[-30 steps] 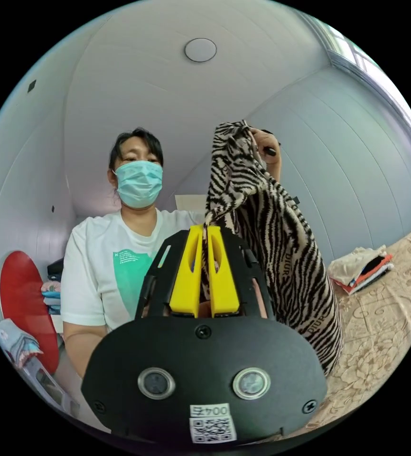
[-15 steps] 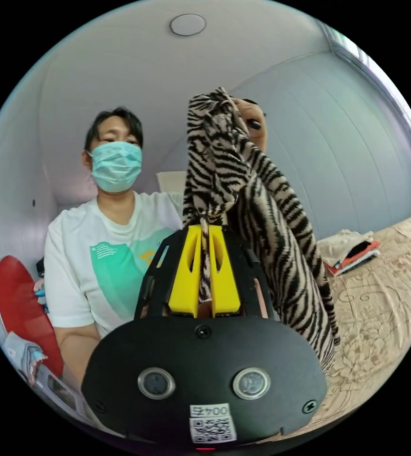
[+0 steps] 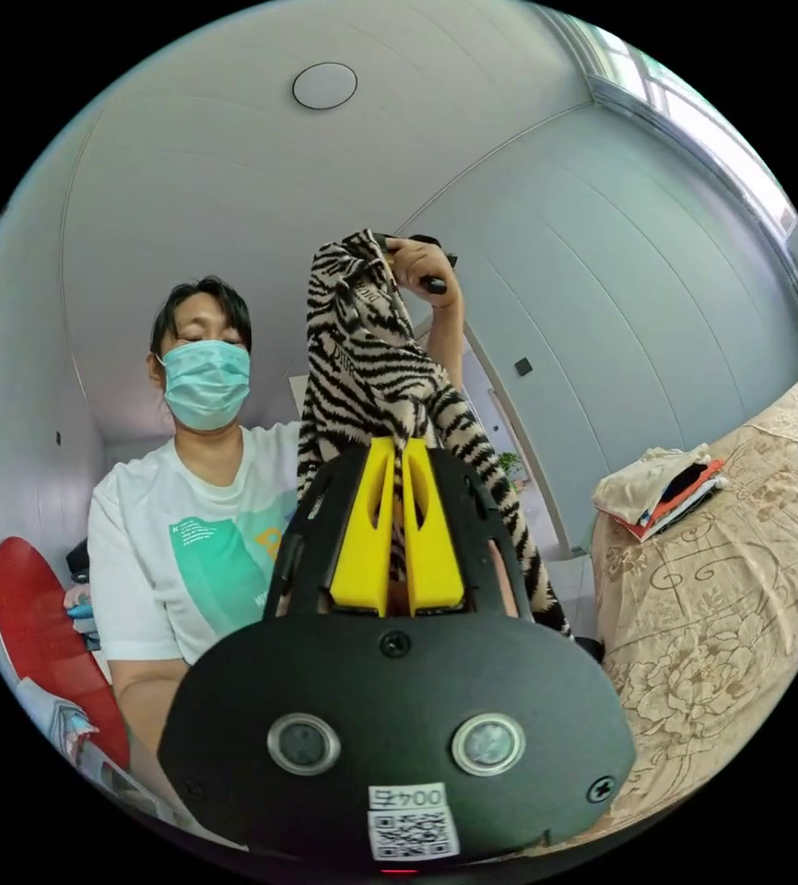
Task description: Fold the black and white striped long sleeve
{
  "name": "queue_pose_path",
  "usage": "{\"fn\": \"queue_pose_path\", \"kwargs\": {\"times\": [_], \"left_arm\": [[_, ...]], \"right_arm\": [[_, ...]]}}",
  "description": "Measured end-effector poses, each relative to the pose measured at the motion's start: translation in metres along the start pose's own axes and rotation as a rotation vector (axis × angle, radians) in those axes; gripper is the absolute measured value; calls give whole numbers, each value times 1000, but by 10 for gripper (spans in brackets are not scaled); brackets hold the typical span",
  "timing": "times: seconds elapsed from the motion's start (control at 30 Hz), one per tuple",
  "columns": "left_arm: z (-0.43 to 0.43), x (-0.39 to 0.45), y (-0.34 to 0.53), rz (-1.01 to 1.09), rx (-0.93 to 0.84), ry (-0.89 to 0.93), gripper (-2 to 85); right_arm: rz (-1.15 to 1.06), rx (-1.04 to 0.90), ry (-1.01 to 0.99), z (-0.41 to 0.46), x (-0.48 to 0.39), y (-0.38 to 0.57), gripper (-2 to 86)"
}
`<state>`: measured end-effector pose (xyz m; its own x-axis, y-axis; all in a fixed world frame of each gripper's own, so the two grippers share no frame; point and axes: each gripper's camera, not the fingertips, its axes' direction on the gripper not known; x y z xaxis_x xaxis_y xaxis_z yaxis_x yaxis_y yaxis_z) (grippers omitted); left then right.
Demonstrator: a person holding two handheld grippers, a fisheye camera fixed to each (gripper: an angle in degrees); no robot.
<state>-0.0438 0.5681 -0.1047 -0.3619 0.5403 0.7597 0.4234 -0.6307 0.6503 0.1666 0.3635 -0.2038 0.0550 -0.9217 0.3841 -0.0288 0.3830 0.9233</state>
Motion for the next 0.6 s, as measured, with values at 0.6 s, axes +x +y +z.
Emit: {"fn": "queue_pose_path", "kwargs": {"times": [0.6], "left_arm": [[-10, 55, 118, -485, -79, -958, 9]], "right_arm": [[-318, -129, 1545, 10, -299, -241, -9]]}}
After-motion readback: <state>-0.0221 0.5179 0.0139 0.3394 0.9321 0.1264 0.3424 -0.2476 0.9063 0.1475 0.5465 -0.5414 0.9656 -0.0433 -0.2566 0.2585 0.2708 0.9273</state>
